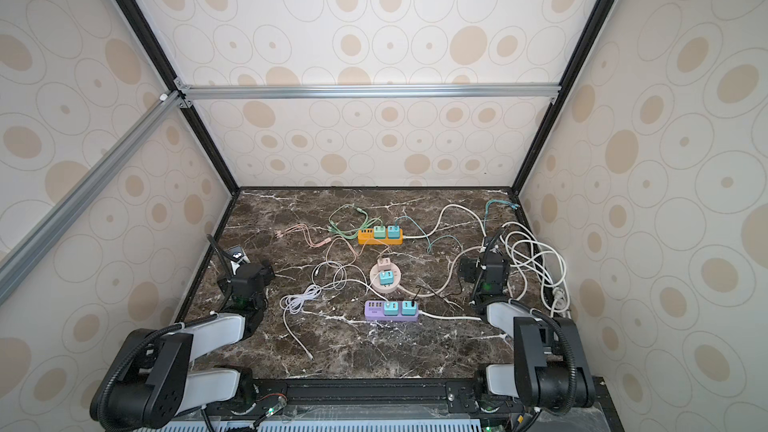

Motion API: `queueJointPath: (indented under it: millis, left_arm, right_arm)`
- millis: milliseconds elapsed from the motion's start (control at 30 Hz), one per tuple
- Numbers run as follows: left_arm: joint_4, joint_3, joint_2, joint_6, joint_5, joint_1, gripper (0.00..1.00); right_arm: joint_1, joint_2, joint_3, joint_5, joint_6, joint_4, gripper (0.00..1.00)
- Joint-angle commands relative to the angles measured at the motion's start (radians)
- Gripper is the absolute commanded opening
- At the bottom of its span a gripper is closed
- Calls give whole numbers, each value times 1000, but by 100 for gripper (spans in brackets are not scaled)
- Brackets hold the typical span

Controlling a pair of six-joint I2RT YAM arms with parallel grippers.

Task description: Insert the plug

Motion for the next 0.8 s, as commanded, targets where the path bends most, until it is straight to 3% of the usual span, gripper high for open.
queueJointPath:
  millis: [0,233,367,433,467,633,767]
  left_arm:
    - [178,28,60,74,87,15,98]
    - [385,36,182,175,211,25,98]
    - [578,-37,248,190,307,39,98]
    - [738,-82,302,203,292,44,98]
    - [655,-78,271,192,318,44,98]
    - [684,-67,294,193,289,46,98]
    - [664,-65,284,188,292,46,98]
  right_arm:
    - [-1,-34,-27,-109,-80,103,100]
    - [-1,-51,-59,-218,-54,175,100]
    - [0,-14,-51,-245,-54,198,100]
    - [0,-8,-60,-253,-45,225,100]
    - [0,2,-72,-252,-40,259,100]
    - [26,69,-117,-211,-47,414,100]
    - [107,148,-147,-113,-114,542,100]
